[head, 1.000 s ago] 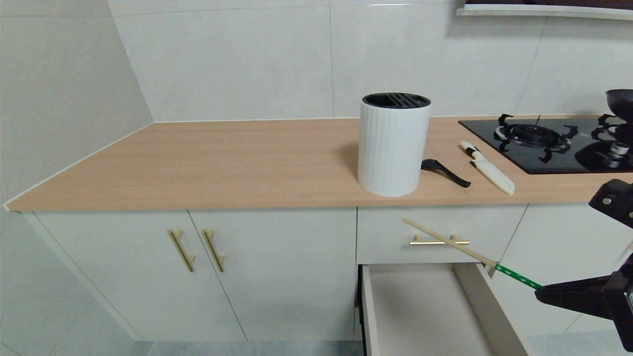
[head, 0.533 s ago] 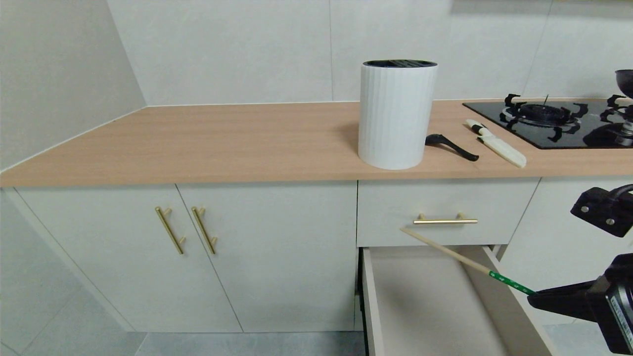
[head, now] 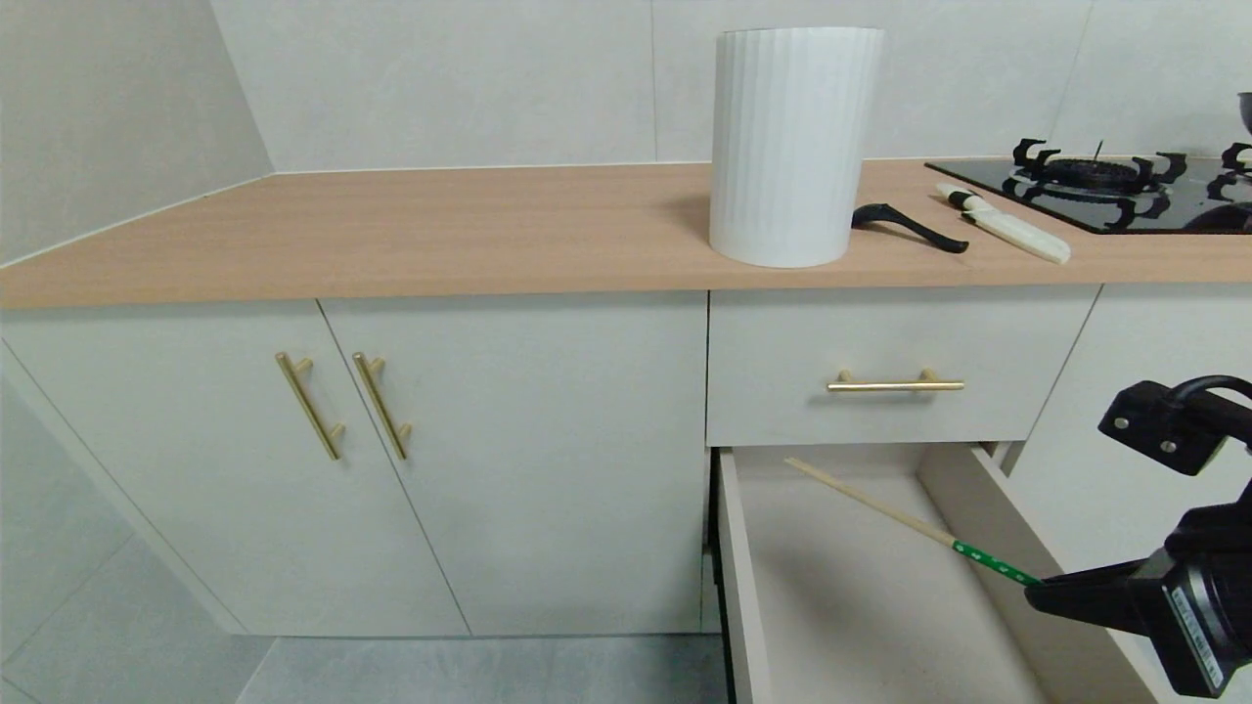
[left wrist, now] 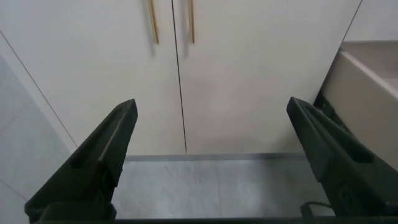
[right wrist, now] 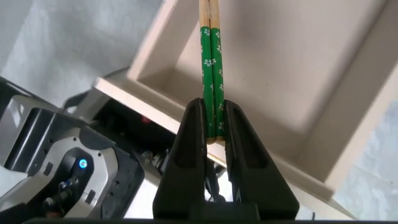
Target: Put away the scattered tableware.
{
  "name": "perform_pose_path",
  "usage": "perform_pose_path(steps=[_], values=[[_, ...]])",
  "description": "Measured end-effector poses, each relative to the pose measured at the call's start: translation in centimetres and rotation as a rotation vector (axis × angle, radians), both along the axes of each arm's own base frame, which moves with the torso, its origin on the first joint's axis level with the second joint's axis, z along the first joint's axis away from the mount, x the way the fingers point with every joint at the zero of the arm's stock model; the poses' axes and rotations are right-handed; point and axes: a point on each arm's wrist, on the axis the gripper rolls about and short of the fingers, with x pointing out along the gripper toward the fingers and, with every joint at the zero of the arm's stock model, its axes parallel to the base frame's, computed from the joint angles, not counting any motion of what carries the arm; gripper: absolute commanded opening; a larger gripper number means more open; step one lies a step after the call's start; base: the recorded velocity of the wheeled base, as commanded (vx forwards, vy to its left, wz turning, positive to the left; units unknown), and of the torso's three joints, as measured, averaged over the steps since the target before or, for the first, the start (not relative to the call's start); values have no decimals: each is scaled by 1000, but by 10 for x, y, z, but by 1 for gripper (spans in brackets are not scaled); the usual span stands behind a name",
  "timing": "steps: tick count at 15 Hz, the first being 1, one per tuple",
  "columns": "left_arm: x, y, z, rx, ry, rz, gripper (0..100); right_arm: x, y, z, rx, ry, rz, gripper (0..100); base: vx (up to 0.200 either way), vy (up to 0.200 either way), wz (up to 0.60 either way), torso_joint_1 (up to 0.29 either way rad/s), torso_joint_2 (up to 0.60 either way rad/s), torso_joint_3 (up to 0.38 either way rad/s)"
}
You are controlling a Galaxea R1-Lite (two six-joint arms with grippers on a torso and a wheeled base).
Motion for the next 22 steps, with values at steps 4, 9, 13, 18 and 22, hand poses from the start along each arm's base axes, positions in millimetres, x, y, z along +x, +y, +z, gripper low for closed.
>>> perform_pose_path(steps=[4, 9, 13, 18, 22], values=[[0, 0, 0, 0, 0, 0, 100, 2, 1, -2, -7, 10, -1, 0, 0, 0, 0, -10, 26, 10], [0, 0, 0, 0, 0, 0, 100, 18, 10, -16, -24, 31, -6, 0, 0, 0, 0, 0, 0, 0], [0, 0, 0, 0, 0, 0, 100, 39, 28, -44, -59, 75, 9, 0, 0, 0, 0, 0, 0, 0], [0, 0, 0, 0, 0, 0, 100, 87, 56, -79, -11, 111, -159, 0, 0, 0, 0, 0, 0, 0], [0, 0, 0, 0, 0, 0, 100, 121, 74, -114, 11, 76, -298, 0, 0, 0, 0, 0, 0, 0]])
